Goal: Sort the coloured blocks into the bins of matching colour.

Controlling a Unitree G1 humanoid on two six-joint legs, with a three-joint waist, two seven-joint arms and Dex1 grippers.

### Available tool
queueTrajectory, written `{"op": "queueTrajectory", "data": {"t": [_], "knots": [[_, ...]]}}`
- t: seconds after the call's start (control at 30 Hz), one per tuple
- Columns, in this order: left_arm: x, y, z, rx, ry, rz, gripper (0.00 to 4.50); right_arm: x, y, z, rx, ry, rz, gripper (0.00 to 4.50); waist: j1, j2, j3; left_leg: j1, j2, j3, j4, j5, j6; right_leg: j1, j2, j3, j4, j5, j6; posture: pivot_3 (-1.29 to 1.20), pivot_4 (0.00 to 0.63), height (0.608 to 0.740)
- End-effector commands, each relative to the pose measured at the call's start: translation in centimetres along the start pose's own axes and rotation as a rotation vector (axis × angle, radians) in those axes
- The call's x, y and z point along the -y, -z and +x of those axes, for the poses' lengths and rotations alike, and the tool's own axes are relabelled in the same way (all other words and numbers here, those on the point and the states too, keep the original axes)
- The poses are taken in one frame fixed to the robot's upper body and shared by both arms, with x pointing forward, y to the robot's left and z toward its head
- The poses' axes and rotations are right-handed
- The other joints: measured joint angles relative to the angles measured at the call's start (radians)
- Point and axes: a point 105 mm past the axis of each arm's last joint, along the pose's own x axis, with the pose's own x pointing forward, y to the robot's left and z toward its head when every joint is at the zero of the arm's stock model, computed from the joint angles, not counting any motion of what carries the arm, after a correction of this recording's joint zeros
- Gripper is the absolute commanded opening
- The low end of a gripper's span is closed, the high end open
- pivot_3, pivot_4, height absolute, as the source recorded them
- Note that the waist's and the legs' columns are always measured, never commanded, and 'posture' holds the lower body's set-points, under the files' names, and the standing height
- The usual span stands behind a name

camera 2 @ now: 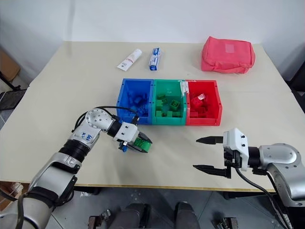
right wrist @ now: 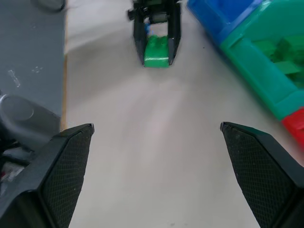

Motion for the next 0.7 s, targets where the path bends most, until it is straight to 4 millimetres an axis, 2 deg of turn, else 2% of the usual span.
{"op": "queueTrajectory", "data": {"t": [0.03,0.17,0.27,0.33,0.37,0.47,0.53,0.7], "knots": [[-2.7,-4.0,-1.2,0.182,-0.149,-0.015,1.5,1.1,-1.7,-0.9,0.099,0.12,-0.01,4.5,-0.001,0.0,0.0,-0.001,0.0,0.0,0.0,0.0,0.0,0.0,0.0,0.0,0.0,0.0,0.0,0.0,0.15,0.74],[-7.4,-6.6,-1.5,0.27,-0.43,-0.111,1.5,2.7,-2.6,-1.8,0.191,0.277,0.022,4.5,0.0,0.0,0.0,-0.001,0.0,0.0,0.001,0.0,0.0,-0.001,-0.001,0.0,0.001,0.0,0.0,0.0,0.15,0.74],[-9.4,-8.4,-1.6,0.322,-0.537,-0.102,1.5,3.3,-2.8,-2.4,0.208,0.337,0.027,4.5,0.0,0.0,0.0,-0.001,-0.001,0.0,0.001,0.0,0.0,-0.001,0.0,0.0,0.001,0.0,0.0,0.0,0.15,0.74],[-11.9,-8.8,-1.3,0.295,-0.667,-0.131,1.5,3.6,-2.7,-3.0,0.21,0.384,0.025,4.5,0.001,-0.001,0.0,-0.001,-0.001,0.0,0.001,0.0,0.0,-0.001,0.0,0.0,0.001,0.0,0.001,0.0,0.15,0.74],[-13.2,-8.4,-1.1,0.259,-0.733,-0.164,1.5,3.8,-2.8,-3.2,0.211,0.405,0.02,4.5,0.003,-0.001,0.0,-0.001,-0.001,0.0,0.001,0.0,0.0,-0.002,0.0,0.0,0.001,0.0,0.001,0.0,0.15,0.74],[-14.4,-7.6,-0.2,0.232,-0.753,-0.238,1.5,3.7,-2.8,-3.4,0.206,0.433,0.011,4.5,0.004,-0.001,0.0,-0.002,-0.002,0.001,0.001,0.0,0.0,-0.001,0.001,0.0,0.0,0.001,0.002,0.0,0.15,0.74],[-14.6,-7.7,-0.1,0.252,-0.738,-0.263,2.24,3.6,-2.8,-3.5,0.203,0.444,0.009,4.5,-0.003,-0.001,0.0,-0.001,-0.002,0.001,0.0,0.0,0.0,-0.002,0.001,0.0,0.001,0.001,0.002,0.0,0.15,0.74],[-13.6,-7.8,-0.3,0.27,-0.66,-0.23,3.71,3.4,-2.7,-3.6,0.201,0.447,0.006,4.5,-0.005,-0.001,0.001,-0.002,-0.001,0.002,0.0,0.0,0.0,-0.005,0.002,0.001,0.007,0.001,0.002,0.0,0.15,0.74]]}}
